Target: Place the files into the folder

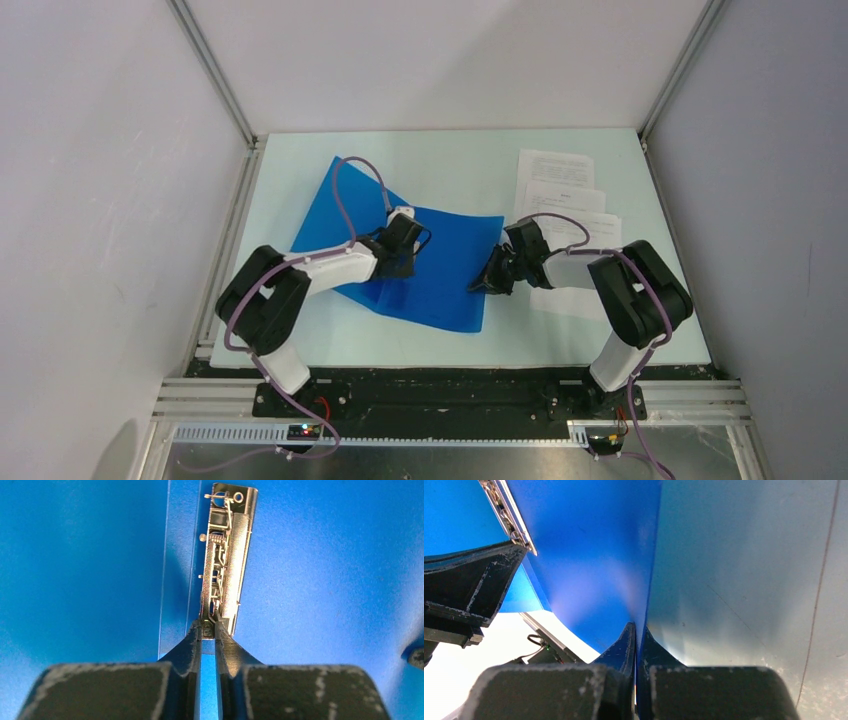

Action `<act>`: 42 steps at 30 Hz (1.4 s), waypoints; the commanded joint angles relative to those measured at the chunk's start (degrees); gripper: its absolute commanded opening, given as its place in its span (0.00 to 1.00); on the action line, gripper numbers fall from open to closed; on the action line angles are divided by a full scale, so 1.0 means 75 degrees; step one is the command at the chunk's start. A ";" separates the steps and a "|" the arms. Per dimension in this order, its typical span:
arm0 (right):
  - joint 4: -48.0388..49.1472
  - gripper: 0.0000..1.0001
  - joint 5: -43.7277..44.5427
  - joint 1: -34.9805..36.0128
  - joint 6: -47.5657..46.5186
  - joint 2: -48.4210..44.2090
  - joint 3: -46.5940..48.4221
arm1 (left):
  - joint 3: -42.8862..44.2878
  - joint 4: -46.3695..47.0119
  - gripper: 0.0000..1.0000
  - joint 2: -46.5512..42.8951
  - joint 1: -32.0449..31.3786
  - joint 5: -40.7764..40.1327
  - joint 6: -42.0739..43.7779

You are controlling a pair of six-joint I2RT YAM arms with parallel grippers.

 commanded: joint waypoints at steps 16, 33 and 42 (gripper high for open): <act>0.0117 0.00 -0.0346 0.0533 -0.0142 0.0059 0.0230 | 0.0285 -0.0082 0.00 -0.0226 -0.0926 0.3217 -0.1052; 0.0010 0.00 -0.0303 0.0468 -0.0285 -0.0020 0.0230 | 0.1038 -0.1137 0.17 -0.1596 -0.0495 0.2572 -0.0748; -0.0840 0.00 -0.0257 -0.0108 -0.1167 -0.0482 0.0230 | 0.0411 -0.1794 0.22 -0.2815 0.0979 0.2333 -0.0302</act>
